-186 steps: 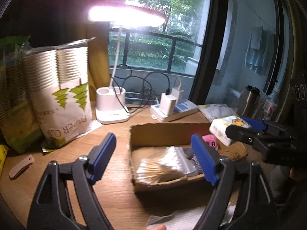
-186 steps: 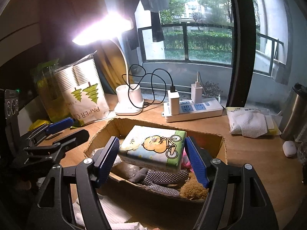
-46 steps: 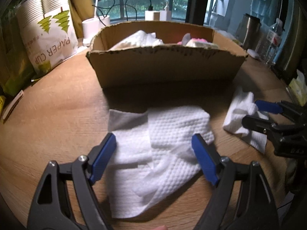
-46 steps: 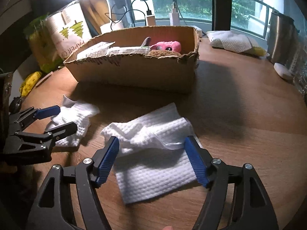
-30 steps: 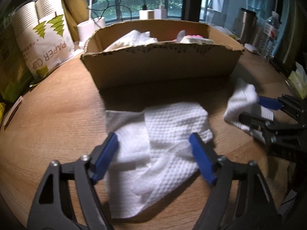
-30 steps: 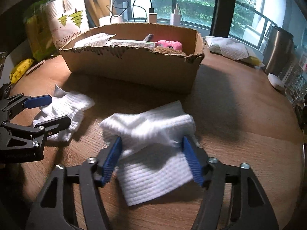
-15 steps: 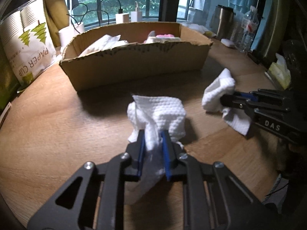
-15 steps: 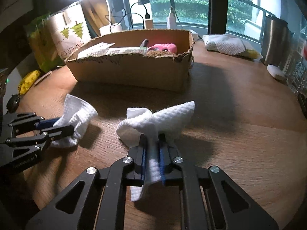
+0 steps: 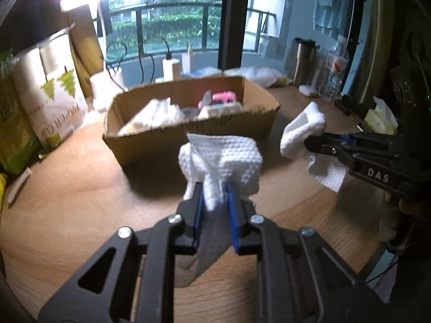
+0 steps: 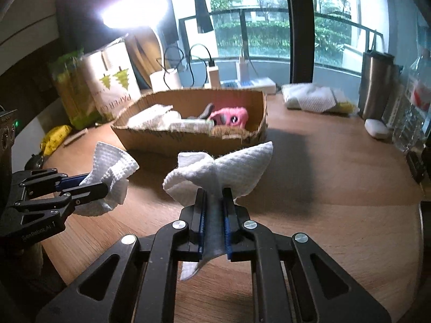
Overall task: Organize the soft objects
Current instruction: 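Carry both white wet wipes in both grippers over the cardboard box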
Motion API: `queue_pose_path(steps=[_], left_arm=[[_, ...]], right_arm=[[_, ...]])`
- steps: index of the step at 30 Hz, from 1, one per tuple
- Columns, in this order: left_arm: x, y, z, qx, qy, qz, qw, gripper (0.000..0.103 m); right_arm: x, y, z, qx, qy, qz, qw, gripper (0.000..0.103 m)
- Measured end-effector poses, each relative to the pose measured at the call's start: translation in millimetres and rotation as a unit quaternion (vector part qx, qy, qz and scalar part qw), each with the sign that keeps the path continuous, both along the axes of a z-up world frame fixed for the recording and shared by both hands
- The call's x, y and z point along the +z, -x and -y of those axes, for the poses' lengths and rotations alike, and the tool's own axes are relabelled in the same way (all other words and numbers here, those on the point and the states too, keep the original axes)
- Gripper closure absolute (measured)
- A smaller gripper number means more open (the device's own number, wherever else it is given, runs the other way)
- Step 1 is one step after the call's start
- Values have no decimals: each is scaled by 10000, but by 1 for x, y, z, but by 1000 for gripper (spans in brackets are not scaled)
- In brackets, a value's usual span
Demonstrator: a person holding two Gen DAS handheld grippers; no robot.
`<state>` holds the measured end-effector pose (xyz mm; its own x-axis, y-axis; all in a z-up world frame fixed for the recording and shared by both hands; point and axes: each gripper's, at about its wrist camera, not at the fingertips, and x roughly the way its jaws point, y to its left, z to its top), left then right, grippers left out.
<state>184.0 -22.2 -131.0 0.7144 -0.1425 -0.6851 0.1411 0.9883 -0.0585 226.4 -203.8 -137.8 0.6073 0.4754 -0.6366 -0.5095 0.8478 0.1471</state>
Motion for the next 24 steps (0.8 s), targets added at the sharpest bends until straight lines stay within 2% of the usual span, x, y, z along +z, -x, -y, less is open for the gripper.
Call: queue_pose_path(steps=[9, 24], left_arm=[[26, 4, -8, 53, -53, 352, 9994, 86], [61, -2, -19, 131, 81, 855, 9962, 86]], right_arm=[[25, 1, 0, 24, -86, 241, 9997, 90], [57, -10, -2, 47, -148, 497, 9986, 90]])
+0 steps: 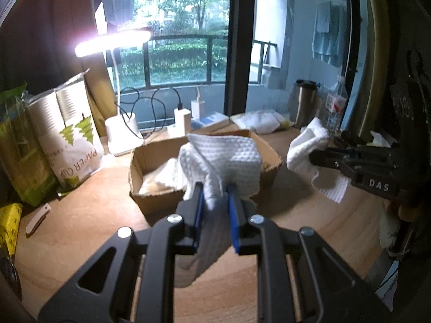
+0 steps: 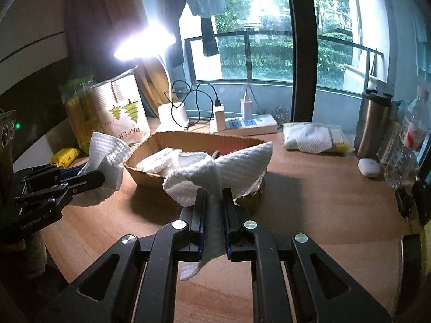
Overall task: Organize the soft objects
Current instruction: 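Carry both white wet wipes in both grippers over the cardboard box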
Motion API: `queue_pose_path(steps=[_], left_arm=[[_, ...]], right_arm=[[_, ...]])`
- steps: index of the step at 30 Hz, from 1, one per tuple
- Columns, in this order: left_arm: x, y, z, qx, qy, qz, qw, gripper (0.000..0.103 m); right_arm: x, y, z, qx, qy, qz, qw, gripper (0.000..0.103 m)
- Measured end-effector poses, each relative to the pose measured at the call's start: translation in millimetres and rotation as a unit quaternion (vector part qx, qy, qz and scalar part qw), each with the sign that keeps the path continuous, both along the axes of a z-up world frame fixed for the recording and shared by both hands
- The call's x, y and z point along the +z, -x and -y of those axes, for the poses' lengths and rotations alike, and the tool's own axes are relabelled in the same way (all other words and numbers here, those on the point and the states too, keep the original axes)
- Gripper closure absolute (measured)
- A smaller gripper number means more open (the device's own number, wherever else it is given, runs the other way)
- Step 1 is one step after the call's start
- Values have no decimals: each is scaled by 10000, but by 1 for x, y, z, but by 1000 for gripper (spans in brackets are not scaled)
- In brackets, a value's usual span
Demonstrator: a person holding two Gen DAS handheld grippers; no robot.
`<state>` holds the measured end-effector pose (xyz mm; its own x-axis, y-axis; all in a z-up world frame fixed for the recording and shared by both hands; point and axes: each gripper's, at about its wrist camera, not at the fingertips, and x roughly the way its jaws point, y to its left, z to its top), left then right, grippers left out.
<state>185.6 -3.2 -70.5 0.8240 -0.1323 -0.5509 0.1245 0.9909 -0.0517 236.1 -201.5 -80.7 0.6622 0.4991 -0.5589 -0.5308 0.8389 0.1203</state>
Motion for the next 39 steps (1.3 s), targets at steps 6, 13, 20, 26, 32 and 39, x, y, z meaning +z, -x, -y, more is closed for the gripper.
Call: queue_pose_path(steps=[6, 13, 20, 26, 32, 39], left_arm=[[14, -11, -3, 24, 53, 202, 9998, 85], [24, -27, -2, 0, 90, 336, 9994, 85], [31, -42, 0, 13, 222, 535, 9983, 85], [37, -56, 3, 49, 328, 826, 9960, 85], [34, -73, 3, 34, 439, 927, 9947, 85], [23, -97, 9, 107, 599, 920, 9939, 85]], right_arm=[[11, -8, 1, -10, -40, 126, 9999, 90], [18, -20, 3, -35, -121, 211, 9997, 90], [25, -31, 3, -44, -179, 323, 9993, 90], [33, -39, 3, -124, -214, 531, 9983, 90], [32, -50, -1, -264, -148, 711, 9970, 90], [22, -71, -5, -304, -174, 650, 9973, 90]])
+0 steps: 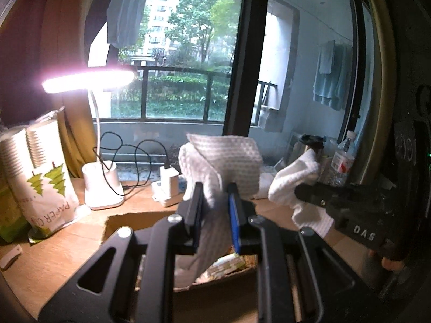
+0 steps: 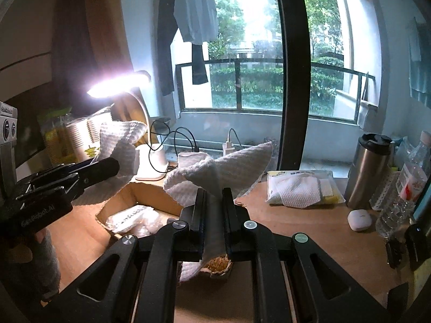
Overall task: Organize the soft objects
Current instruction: 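Carry both white wet wipes in both grippers over the cardboard box, then open both grippers to release the wet wipes into the box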
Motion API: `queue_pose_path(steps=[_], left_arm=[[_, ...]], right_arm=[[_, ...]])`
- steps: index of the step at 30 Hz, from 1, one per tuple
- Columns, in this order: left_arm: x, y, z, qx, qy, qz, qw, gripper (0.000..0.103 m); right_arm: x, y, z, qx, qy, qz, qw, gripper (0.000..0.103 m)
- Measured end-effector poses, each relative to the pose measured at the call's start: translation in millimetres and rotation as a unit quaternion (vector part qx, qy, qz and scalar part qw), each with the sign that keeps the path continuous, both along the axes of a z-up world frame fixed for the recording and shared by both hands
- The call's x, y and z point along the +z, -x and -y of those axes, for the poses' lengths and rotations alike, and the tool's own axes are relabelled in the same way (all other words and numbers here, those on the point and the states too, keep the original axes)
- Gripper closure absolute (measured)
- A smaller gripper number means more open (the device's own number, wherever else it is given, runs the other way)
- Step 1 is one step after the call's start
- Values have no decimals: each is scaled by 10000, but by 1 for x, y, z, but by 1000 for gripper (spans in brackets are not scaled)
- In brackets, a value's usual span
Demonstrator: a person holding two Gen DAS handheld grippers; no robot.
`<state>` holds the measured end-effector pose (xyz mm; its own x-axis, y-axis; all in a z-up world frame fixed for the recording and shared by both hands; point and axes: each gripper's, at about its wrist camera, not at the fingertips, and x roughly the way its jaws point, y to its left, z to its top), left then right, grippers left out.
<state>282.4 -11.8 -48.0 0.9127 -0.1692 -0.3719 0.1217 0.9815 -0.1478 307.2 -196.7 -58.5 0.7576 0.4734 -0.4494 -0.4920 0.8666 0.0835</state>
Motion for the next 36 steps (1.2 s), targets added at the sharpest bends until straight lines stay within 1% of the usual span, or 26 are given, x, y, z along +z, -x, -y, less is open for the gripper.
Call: queue_pose_path(steps=[5, 11, 19, 23, 27, 29, 36], left_arm=[[-14, -17, 3, -13, 37, -111, 9999, 85], [-37, -39, 4, 5, 51, -380, 9993, 85], [-66, -65, 8, -34, -2, -775, 9970, 85], [-82, -77, 12, -53, -40, -1065, 9943, 85], [-94, -83, 10, -19, -56, -1272, 9919, 84], [-102, -88, 11, -25, -79, -1466, 9892, 84], [-118, -96, 14, -11, -154, -1808, 9834, 82]], right_arm=[[-10, -16, -2, 8, -3, -93, 10000, 90], [-26, -31, -9, 79, 27, -190, 9998, 90], [-50, -51, -16, 169, 61, -448, 9988, 91], [-62, -59, -19, 231, 51, -611, 9979, 91], [-74, -65, -23, 286, 82, -756, 9967, 91], [-80, -68, -26, 294, 106, -830, 9961, 91], [-93, -74, -30, 262, 182, -1084, 9936, 90]])
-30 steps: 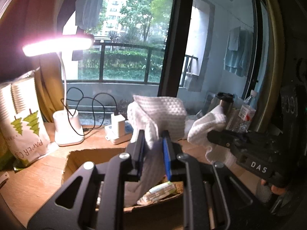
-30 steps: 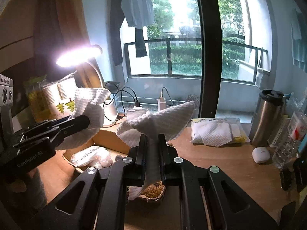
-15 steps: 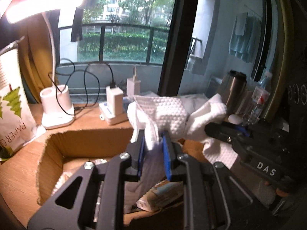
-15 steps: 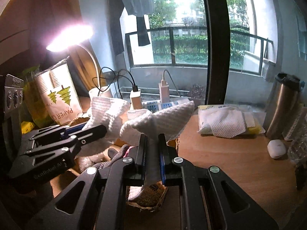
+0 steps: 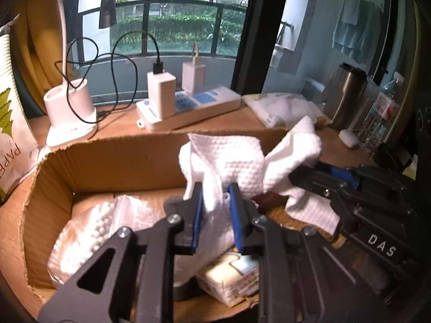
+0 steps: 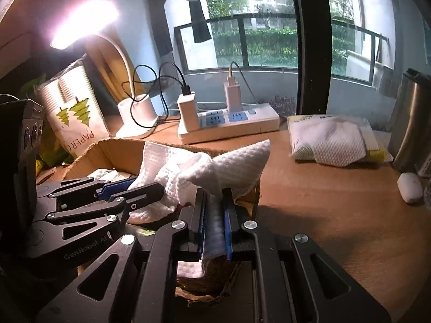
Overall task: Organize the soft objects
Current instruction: 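Open both grippers to release the wet wipes into the box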
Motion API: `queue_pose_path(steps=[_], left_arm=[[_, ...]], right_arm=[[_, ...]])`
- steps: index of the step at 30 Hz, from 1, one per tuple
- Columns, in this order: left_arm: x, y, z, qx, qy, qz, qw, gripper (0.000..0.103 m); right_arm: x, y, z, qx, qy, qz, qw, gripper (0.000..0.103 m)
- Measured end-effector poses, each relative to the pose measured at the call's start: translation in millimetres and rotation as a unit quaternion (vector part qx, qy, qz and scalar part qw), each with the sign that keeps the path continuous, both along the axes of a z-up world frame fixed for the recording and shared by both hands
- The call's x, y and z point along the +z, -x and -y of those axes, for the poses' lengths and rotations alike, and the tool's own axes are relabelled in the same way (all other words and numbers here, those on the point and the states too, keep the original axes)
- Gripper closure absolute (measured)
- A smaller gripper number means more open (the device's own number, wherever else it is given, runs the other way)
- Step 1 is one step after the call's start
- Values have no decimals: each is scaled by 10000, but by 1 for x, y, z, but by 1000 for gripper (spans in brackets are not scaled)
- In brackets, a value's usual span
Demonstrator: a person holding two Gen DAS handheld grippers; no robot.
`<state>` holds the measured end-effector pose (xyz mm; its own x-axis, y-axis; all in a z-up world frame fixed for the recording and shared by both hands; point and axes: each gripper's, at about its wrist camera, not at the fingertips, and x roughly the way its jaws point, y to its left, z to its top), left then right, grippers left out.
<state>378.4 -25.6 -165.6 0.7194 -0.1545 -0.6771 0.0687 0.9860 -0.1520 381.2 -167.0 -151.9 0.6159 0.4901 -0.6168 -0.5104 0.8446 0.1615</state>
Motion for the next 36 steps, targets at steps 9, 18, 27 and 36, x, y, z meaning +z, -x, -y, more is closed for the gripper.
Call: queue_pose_path(steps=[9, 18, 27, 36], left_arm=[[2, -1, 2, -10, -61, -113, 9999, 74], [24, 14, -8, 81, 22, 170, 9998, 44], [40, 33, -17, 193, 2, 338, 9992, 43], [38, 42, -31, 316, 41, 311, 9990, 42]], right_arm=[[2, 1, 1, -4, -25, -91, 10000, 80], [19, 12, 9, -130, -80, 71, 9999, 65], [18, 22, 7, -31, -89, -15, 10000, 64], [0, 14, -13, 17, 56, -210, 9998, 58]])
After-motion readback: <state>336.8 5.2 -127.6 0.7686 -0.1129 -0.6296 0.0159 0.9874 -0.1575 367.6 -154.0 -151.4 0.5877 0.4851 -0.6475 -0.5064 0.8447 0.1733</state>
